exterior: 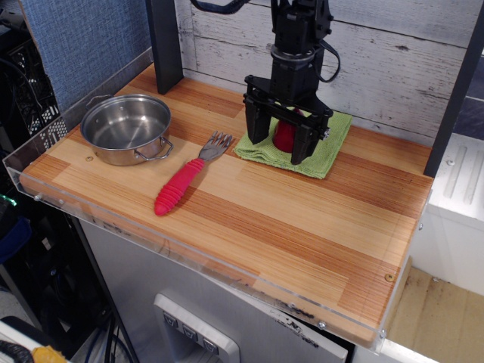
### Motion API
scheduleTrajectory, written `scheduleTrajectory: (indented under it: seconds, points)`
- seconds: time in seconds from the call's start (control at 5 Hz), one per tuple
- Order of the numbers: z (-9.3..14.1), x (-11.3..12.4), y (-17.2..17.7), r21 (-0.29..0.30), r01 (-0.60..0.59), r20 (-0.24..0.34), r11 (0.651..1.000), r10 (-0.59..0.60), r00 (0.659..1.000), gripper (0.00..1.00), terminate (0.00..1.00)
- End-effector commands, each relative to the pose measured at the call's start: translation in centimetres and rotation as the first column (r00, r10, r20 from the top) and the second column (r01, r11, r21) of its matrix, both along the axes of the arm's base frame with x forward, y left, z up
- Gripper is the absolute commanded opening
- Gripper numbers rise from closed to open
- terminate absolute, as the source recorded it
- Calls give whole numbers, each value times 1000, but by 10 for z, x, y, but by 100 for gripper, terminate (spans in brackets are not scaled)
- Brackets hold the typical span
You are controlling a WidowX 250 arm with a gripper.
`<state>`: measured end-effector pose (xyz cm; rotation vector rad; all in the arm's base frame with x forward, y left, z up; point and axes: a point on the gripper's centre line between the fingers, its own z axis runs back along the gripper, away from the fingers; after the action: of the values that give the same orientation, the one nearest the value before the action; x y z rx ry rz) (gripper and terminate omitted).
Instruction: Place the red strawberry in the pot
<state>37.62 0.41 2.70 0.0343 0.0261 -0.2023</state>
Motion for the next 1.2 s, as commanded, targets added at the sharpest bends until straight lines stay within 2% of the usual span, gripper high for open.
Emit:
scheduleTrajectory:
  seconds: [0.0, 0.4, 0.6, 0.8, 1.0]
  points:
    - [20, 17, 2, 1, -11, 70, 1000, 11, 997, 100, 0]
    - [23, 31, 9, 4, -27, 79, 1000, 27, 996, 100, 0]
    - [15, 33, 10, 5, -29, 64, 1000, 28, 998, 100, 0]
    - [12, 29, 8, 6, -35, 60, 999, 34, 998, 0, 0]
    - [14, 26, 5, 1, -29, 60, 1000, 29, 998, 0, 0]
